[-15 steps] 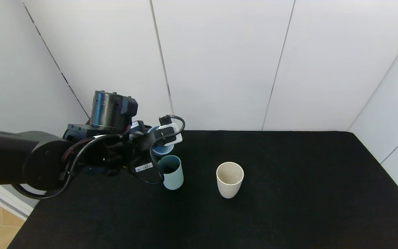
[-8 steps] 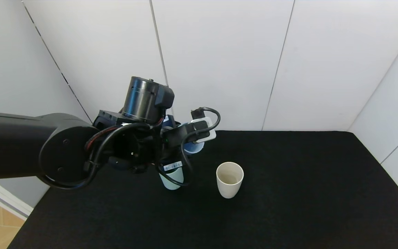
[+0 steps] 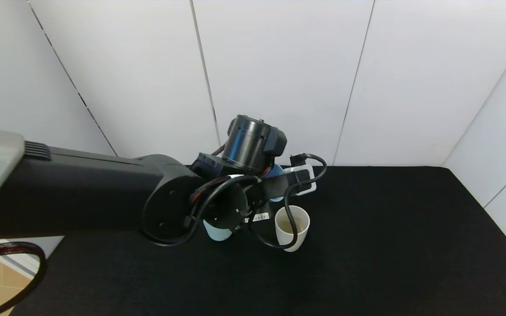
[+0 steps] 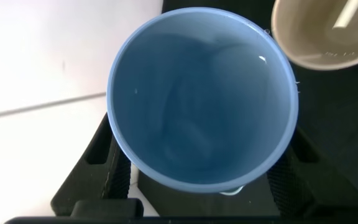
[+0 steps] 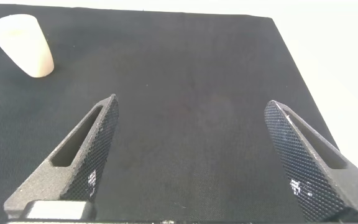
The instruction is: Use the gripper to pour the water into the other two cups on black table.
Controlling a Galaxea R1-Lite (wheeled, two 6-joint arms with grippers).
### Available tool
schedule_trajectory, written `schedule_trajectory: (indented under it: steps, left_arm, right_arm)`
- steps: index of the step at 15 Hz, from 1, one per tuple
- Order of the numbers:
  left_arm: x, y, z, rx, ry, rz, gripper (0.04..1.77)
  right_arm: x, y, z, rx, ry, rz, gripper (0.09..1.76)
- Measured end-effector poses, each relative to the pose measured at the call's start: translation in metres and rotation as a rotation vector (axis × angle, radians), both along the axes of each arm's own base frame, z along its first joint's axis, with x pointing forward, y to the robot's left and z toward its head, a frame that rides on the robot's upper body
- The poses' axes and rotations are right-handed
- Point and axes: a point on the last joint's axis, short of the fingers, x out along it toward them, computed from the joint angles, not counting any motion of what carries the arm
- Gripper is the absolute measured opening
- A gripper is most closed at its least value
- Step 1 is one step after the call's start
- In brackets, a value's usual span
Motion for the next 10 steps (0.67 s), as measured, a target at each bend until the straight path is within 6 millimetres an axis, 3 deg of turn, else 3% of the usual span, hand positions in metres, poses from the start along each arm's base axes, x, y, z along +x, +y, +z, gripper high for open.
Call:
schedule_trajectory:
  steps: [4, 10]
  left_arm:
    - [0.002, -0.017, -0.007, 0.126, -0.047, 0.012, 1.23]
    - [0.007, -0.026, -0.001, 0.223, -0.026, 0.014, 1.23]
  right_arm:
    - [0.000, 0.000, 0.000, 0.000, 0.000, 0.000, 1.71]
    - [0.000, 0.000, 0.000, 0.000, 0.000, -0.001, 1.71]
